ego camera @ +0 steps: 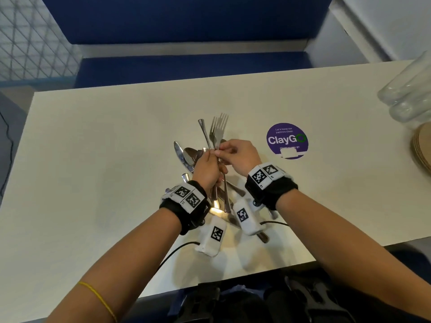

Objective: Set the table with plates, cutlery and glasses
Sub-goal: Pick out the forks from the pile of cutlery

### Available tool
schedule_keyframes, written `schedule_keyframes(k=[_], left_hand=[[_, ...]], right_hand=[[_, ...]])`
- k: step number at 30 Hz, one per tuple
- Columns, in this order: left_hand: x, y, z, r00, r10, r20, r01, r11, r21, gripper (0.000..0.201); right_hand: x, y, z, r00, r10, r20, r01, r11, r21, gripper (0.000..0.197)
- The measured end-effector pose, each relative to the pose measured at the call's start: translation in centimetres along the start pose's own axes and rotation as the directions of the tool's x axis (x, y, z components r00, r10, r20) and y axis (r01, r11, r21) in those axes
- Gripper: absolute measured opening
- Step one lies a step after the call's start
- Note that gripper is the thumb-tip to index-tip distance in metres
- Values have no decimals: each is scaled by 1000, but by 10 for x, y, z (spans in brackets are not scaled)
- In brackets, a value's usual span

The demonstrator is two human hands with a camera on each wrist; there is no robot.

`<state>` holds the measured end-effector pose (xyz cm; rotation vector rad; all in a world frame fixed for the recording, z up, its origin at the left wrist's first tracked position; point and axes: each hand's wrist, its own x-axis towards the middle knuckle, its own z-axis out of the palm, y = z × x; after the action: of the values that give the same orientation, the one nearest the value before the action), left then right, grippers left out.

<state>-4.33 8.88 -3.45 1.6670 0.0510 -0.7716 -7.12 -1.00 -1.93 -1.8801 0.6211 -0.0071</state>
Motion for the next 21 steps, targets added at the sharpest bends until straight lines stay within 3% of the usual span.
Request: schedule_keyframes(k=[2, 4, 6, 9, 17, 19, 21], left_hand=[[0, -1, 2, 1000, -3, 2, 3, 1000, 30, 39], [1, -2, 2, 1000, -7, 25, 6, 999, 48, 43], [3, -2, 0, 999, -20, 32, 16, 995, 97, 43], [5, 0, -1, 999, -26, 43, 20, 990, 139, 39], [2, -7, 2, 993, -41, 107, 31, 996, 89, 26], [0, -8, 0, 993, -35, 110, 29, 998, 55, 28], [0, -7, 0, 993, -48, 109, 47, 999, 11, 28]], right_hand=[[1, 7, -12, 997, -7, -83, -4, 991, -135, 18], [0, 19, -26, 985, 58, -160, -102, 954, -281, 19], [-3, 33, -37, 973, 194, -127, -231, 854, -465, 28], [-9, 51, -42, 940, 339, -42, -286, 716, -637, 31], [-4, 58, -44, 929, 369, 11, -287, 742, -606, 10], [0, 52, -51, 945, 326, -1, -286, 827, -485, 7], [5, 41, -54, 959, 284, 5, -277, 938, -208, 18]])
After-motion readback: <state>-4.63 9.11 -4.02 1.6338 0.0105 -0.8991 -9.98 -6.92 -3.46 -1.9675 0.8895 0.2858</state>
